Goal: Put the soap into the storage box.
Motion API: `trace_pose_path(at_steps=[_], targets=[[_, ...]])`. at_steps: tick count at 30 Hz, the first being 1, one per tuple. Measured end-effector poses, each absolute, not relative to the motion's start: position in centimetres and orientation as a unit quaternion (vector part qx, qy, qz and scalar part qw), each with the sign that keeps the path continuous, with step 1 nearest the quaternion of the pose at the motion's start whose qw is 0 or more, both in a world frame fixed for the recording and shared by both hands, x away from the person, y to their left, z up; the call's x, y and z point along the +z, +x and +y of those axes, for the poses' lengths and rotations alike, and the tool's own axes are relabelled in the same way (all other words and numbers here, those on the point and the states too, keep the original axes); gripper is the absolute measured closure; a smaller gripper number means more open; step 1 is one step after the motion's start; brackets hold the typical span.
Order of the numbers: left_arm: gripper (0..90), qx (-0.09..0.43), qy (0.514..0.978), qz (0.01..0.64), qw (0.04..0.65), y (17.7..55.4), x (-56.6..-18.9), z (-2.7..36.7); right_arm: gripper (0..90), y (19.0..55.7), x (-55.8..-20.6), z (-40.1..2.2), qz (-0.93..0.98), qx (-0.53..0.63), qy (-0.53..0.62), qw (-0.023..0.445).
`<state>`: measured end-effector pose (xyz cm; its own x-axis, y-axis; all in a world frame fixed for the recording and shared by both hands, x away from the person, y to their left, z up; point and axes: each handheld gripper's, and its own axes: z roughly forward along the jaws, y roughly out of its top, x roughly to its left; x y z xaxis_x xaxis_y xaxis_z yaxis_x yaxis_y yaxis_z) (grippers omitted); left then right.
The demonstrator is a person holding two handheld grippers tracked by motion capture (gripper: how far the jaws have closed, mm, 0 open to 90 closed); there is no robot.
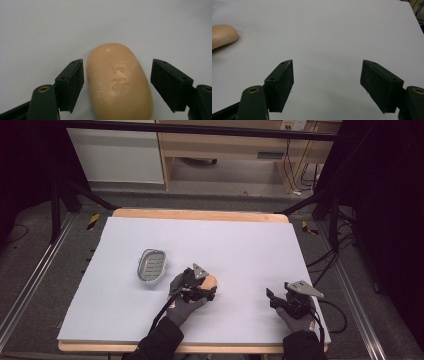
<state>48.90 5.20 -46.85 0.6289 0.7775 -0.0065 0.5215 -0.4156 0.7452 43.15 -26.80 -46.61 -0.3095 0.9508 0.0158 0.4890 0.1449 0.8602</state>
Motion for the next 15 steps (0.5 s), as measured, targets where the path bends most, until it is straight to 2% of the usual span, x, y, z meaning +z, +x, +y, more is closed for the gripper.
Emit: trace_pose_path(at_steps=[15], targets=[[27.2, 0.172, 0.828, 0.398, 0.355, 49.17, -47.55, 4.81, 27.4, 43.23, -46.70, -26.77, 0.704, 0.402, 0.511, 0.285]])
